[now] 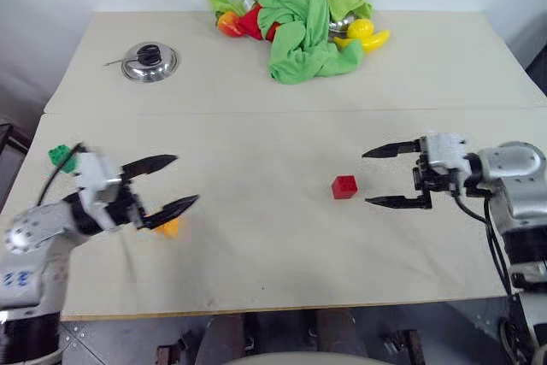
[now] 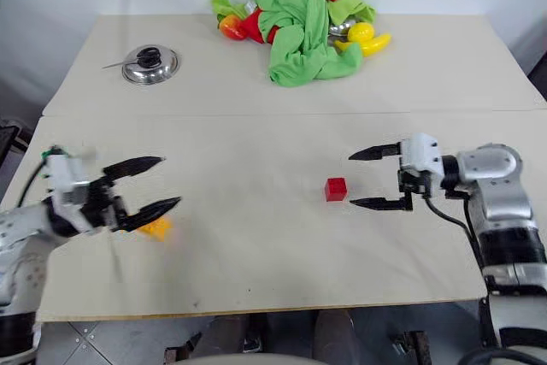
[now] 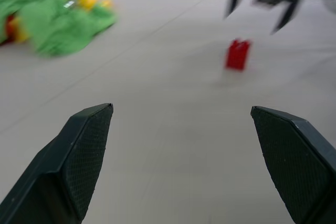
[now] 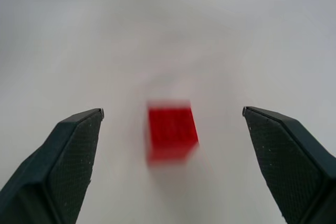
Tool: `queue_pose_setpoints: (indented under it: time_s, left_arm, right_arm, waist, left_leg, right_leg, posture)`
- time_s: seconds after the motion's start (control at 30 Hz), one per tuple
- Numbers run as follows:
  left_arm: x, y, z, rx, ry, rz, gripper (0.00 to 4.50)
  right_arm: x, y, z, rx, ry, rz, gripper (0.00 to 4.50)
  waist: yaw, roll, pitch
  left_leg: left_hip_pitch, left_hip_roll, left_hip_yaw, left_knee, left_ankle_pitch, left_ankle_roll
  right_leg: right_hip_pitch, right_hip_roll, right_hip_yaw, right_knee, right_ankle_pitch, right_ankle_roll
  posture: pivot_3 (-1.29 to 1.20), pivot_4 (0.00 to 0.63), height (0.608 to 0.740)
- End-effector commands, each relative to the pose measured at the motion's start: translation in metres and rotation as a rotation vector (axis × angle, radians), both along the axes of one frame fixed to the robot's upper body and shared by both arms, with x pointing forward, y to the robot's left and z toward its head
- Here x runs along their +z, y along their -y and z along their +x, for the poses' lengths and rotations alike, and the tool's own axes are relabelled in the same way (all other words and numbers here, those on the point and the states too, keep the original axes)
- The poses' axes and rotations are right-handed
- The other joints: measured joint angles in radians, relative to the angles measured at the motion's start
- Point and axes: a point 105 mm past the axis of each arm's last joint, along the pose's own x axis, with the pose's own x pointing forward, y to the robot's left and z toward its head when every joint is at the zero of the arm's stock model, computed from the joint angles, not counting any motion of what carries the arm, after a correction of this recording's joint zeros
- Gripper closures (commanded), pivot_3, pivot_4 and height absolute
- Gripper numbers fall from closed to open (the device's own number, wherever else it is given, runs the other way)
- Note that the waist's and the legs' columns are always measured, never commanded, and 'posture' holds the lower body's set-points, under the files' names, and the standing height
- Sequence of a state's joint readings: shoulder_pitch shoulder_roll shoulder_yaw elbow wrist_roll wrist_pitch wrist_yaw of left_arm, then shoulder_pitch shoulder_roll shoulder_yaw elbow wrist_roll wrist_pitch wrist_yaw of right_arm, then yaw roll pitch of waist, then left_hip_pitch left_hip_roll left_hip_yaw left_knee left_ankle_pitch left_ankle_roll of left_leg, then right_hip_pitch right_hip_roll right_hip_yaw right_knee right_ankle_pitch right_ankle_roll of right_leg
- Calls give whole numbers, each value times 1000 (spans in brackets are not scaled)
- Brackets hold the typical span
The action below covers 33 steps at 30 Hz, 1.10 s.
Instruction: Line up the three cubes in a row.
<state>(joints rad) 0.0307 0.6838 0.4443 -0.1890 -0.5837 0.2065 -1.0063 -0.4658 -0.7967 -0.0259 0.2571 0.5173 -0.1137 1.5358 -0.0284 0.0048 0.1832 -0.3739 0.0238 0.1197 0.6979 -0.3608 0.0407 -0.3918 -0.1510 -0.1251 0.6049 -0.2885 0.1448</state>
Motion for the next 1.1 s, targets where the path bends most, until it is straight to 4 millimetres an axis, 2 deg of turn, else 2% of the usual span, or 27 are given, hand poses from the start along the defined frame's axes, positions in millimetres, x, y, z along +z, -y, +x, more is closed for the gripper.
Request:
queue_pose_setpoints:
  time_s: [0.03, 0.13, 0.3, 0.4, 0.47, 0.57, 0.7, 0.9, 0.93, 1.0, 1.1]
  left_arm:
    - [-1, -48, -16, 217, 30, -60, 0]
    - [-20, -85, -41, 398, -31, -96, 0]
    - [-39, -118, -75, 583, -82, -126, 0]
    - [-46, -156, -102, 845, -13, -157, 0]
    - [-48, -166, -113, 951, 31, -181, 0]
    - [-54, -169, -120, 1052, 74, -234, 0]
    - [-55, -157, -109, 1087, 104, -248, 0]
    - [-24, -134, -49, 1118, 165, -285, 0]
    - [-21, -131, -43, 1117, 156, -296, 0]
    - [-11, -121, -18, 1146, 116, -317, 0]
    - [-10, -123, 5, 1267, 41, -289, 0]
  right_arm:
    - [10, -18, -17, 38, 39, 149, 41]
    - [11, -37, -26, 52, -4, 263, 41]
    - [10, -54, -33, 78, -29, 325, 41]
    - [11, -59, -30, 58, -1, 377, 41]
    - [14, -58, -26, 27, 16, 408, 41]
    - [17, -55, -21, -15, 30, 436, 41]
    - [17, -54, -17, -35, 34, 439, 41]
    - [11, -56, -17, -10, -20, 431, 41]
    - [11, -57, -17, -7, -31, 433, 41]
    - [13, -57, -17, -8, -42, 463, 41]
    - [14, -58, -16, -20, -43, 495, 41]
  waist:
    - [0, 0, 0]
    - [0, 0, 0]
    - [8, -1, 0]
    - [14, -2, -1]
    - [14, -3, -1]
    - [18, -3, -2]
    - [26, -5, -3]
    - [31, -7, -4]
    - [27, -7, -4]
    - [23, -7, -4]
    - [23, -7, -4]
  left_leg:
    - [0, 1, 0, 0, 0, 0]
    - [2, 1, 2, 1, 0, -1]
    - [2, 2, 2, 1, -2, -2]
    - [3, 2, 0, 1, -3, -3]
    - [3, 1, 1, 0, -4, -2]
    - [3, 0, 1, 0, -5, -1]
    - [2, -2, 1, 0, -5, 0]
    - [2, -4, -1, 0, -5, 2]
    - [2, -4, -1, 0, -5, 2]
    - [2, -4, 0, 0, -5, 2]
    - [2, -4, 0, 0, -4, 2]
  right_leg:
    - [0, 0, 0, 0, 0, 0]
    - [0, 0, 1, 1, 0, 0]
    - [-1, -1, 2, 1, 0, -2]
    - [-1, -5, 2, -1, 1, -6]
    - [-1, -11, 2, -2, 0, -8]
    - [-1, -13, -2, 0, 0, -8]
    - [-1, -14, -4, 0, 0, -8]
    - [0, -14, -5, 2, 1, -7]
    - [0, -14, -4, 4, 1, -7]
    - [0, -13, -5, 5, 1, -7]
    - [0, -9, -5, 5, 1, -7]
  posture:
    - [0, 150, 740]
    - [0, 150, 740]
    - [0, 150, 740]
    - [0, 150, 740]
    - [0, 150, 740]
    - [0, 150, 740]
    - [0, 150, 740]
    - [0, 150, 740]
    - [0, 150, 740]
    - [0, 150, 740]
    - [0, 150, 740]
